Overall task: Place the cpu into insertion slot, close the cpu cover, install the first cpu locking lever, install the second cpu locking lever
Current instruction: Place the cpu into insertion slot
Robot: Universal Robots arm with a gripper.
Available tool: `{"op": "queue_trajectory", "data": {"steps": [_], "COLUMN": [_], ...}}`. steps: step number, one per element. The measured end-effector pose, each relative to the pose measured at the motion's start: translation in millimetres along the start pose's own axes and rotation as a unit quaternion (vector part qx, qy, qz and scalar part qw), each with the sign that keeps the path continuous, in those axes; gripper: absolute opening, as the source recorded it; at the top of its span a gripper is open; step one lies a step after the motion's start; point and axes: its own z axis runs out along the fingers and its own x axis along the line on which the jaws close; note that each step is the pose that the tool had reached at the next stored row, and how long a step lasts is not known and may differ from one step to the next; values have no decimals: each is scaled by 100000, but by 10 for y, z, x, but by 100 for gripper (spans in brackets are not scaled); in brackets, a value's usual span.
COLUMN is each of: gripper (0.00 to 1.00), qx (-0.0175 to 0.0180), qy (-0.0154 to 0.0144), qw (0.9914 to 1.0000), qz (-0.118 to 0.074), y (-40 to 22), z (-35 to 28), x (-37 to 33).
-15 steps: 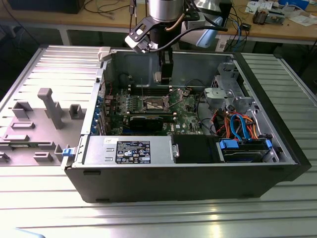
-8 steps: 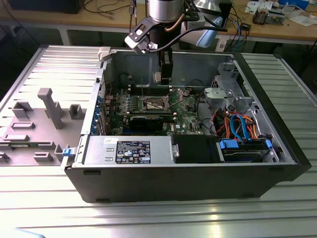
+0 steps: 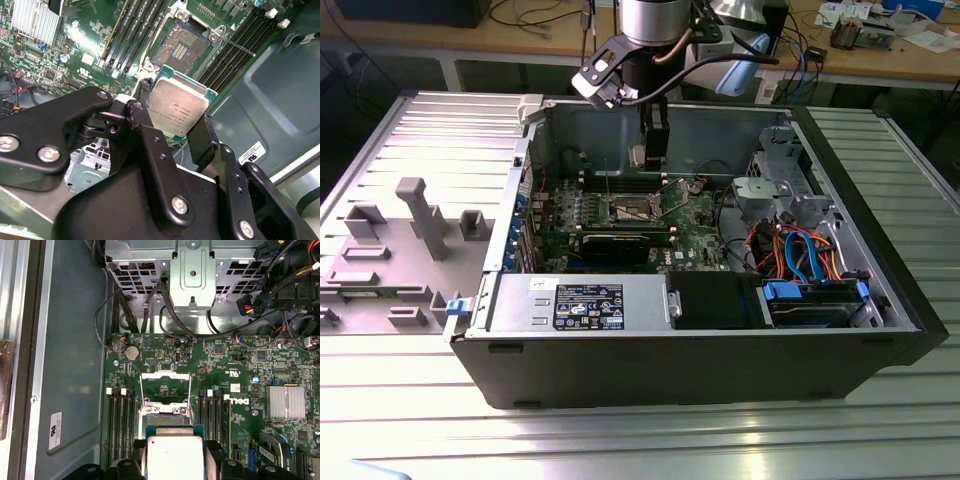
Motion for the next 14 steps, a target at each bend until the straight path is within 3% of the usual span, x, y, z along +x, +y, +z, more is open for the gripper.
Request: {"op": "queue_trajectory", "data": {"steps": [5, 14], "gripper": [55, 55], "qx": [13, 10], "qy": [-17, -13], "qw": [100000, 100000], "qz": [-10, -11], "y": [-40, -56], "z": [82, 257], "x": [0, 27]}}
